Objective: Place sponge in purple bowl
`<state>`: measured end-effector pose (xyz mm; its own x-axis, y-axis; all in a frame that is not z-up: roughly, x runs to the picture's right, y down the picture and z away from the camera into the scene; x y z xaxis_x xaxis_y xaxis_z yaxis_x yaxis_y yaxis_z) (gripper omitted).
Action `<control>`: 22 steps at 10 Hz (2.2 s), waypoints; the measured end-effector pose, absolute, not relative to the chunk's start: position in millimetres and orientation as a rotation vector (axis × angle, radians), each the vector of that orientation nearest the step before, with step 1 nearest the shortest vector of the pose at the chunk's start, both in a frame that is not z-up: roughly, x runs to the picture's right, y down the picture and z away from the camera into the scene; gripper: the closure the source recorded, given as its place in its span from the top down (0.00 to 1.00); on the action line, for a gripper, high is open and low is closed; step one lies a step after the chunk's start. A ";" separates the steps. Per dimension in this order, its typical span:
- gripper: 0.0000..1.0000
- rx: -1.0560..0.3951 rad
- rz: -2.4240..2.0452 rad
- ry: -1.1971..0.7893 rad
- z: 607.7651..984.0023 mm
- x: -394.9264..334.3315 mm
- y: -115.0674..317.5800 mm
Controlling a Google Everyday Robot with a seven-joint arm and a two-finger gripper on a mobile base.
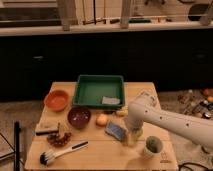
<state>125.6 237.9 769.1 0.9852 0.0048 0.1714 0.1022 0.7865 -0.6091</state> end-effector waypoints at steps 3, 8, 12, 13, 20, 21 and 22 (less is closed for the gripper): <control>0.80 -0.659 -0.041 -0.169 765.1 112.5 238.1; 0.80 -0.663 0.131 -0.111 778.5 104.9 242.5; 0.80 -0.678 0.186 -0.118 791.8 93.1 244.5; 0.80 -0.680 0.193 -0.123 794.1 90.2 245.2; 0.80 -0.671 0.204 -0.153 810.2 73.0 252.6; 0.80 -0.672 0.205 -0.154 811.7 72.5 253.0; 0.80 -0.675 0.201 -0.157 814.2 70.2 253.3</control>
<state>70.2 253.3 814.2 0.9688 0.2351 0.0789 -0.1334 0.7625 -0.6331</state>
